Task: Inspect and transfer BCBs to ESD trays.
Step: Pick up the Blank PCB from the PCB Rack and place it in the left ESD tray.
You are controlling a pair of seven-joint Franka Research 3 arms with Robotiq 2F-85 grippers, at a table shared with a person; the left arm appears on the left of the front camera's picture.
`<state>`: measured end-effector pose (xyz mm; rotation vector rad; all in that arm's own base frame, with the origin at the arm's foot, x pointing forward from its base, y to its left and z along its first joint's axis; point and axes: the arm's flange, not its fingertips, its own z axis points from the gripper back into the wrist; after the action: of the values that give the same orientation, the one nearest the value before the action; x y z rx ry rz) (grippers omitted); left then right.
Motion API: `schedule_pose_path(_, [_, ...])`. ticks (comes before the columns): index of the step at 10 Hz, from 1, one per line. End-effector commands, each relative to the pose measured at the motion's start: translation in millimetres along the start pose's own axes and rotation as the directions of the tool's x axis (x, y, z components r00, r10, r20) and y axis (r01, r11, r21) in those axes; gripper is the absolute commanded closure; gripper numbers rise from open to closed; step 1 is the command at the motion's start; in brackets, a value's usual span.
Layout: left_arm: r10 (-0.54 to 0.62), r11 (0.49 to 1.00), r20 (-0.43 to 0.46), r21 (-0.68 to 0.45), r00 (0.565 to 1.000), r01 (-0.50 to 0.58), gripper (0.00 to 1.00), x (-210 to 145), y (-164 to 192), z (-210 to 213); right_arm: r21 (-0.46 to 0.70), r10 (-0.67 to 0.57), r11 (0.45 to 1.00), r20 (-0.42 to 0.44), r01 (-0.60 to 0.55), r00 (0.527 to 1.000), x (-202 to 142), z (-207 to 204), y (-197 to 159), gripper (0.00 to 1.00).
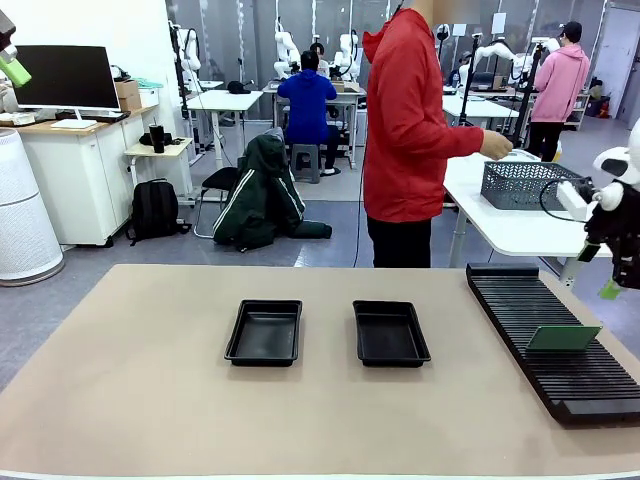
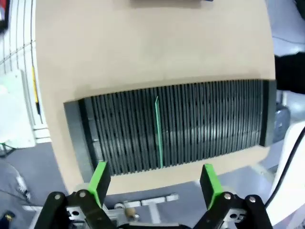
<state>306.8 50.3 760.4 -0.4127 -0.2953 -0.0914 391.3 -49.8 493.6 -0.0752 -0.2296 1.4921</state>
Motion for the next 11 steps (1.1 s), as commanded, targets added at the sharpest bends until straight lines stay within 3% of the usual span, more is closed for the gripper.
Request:
schedule_pose_path(1, [0.003, 1.0, -0.004, -0.002, 1.0, -0.003, 0.0, -0.2, 0.5, -1.3, -0.04, 0.147, 0.988, -0.012, -0.147, 0.989, -4.1, -30.4, -8.5, 0.0])
schedule_pose_path(5, [0.003, 1.0, -0.004, -0.002, 1.0, -0.003, 0.0, -0.2, 0.5, -1.3, 0.017, 0.129, 0.992, -0.02, -0.128, 0.991, -6.0, -84.7, -14.0, 0.0])
schedule_pose_path(11, [0.003, 1.0, -0.004, -0.002, 1.0, -0.003, 0.0, -0.2, 0.5, -1.3, 0.054, 0.077, 0.996, -0.027, -0.075, 0.997, -13.0, -130.6, -9.9, 0.0])
